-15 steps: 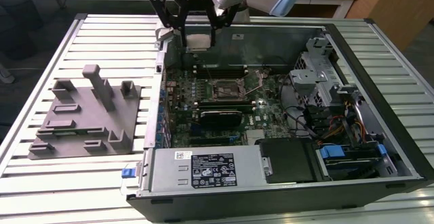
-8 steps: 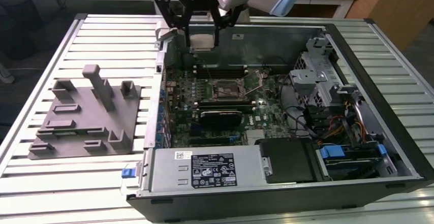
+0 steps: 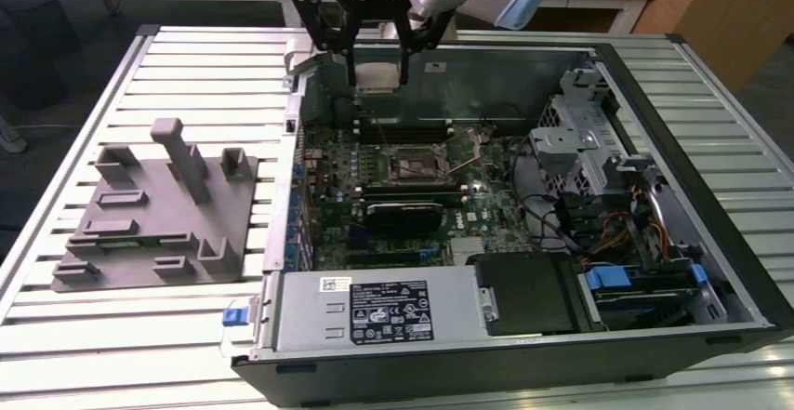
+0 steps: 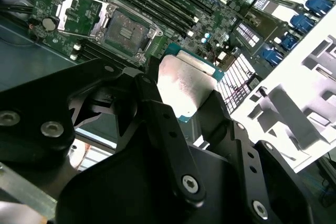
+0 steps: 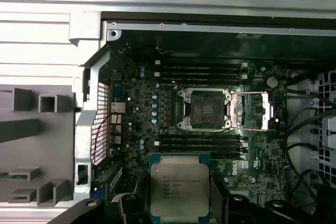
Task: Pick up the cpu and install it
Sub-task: 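Pick up the cpu and move it towards the insertion slot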
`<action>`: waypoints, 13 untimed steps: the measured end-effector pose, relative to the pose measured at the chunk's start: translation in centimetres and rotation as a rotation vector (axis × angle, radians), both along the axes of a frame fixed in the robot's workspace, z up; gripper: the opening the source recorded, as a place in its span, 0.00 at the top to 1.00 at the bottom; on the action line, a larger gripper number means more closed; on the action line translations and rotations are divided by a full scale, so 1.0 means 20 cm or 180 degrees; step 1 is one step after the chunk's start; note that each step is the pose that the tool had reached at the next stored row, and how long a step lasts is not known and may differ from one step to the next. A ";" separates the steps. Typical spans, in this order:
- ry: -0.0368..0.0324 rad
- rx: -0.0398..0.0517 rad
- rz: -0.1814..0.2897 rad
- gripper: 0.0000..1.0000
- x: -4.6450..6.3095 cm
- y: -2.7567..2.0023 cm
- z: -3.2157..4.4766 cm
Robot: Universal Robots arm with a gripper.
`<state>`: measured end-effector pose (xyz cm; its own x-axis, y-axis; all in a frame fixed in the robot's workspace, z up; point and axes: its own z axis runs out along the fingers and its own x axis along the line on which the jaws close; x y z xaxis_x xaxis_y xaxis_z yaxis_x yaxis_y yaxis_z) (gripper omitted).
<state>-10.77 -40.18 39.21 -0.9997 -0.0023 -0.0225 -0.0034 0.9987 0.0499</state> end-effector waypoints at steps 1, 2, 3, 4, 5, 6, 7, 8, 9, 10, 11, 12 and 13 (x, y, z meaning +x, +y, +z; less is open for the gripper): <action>0.0000 0.0000 0.0000 0.46 0.00 0.000 0.000; 0.0000 0.0000 0.0000 0.46 0.01 0.000 0.000; 0.0000 0.0000 0.0000 0.46 0.02 0.000 0.000; 0.0000 0.0000 0.0000 0.46 0.03 0.000 0.000; 0.0000 0.0000 0.0000 0.46 0.04 0.000 0.000; 0.0000 0.0000 0.0000 0.46 0.05 0.000 0.000; 0.0000 0.0000 0.0000 0.46 0.06 0.000 0.000; 0.0000 0.0000 0.0000 0.46 0.07 0.000 0.000; 0.0000 0.0000 0.0000 0.46 0.08 0.000 0.000; 0.0000 0.0000 0.0000 0.46 0.09 0.000 0.000; 0.0000 0.0000 0.0000 0.46 0.10 0.000 -0.001; 0.0000 0.0000 0.0000 0.46 0.11 0.000 -0.001; 0.0000 0.0000 0.0000 0.46 0.12 0.000 -0.001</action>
<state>-8.28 -40.18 39.20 -0.9997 -0.0024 -0.0225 -0.0035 0.9988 0.0498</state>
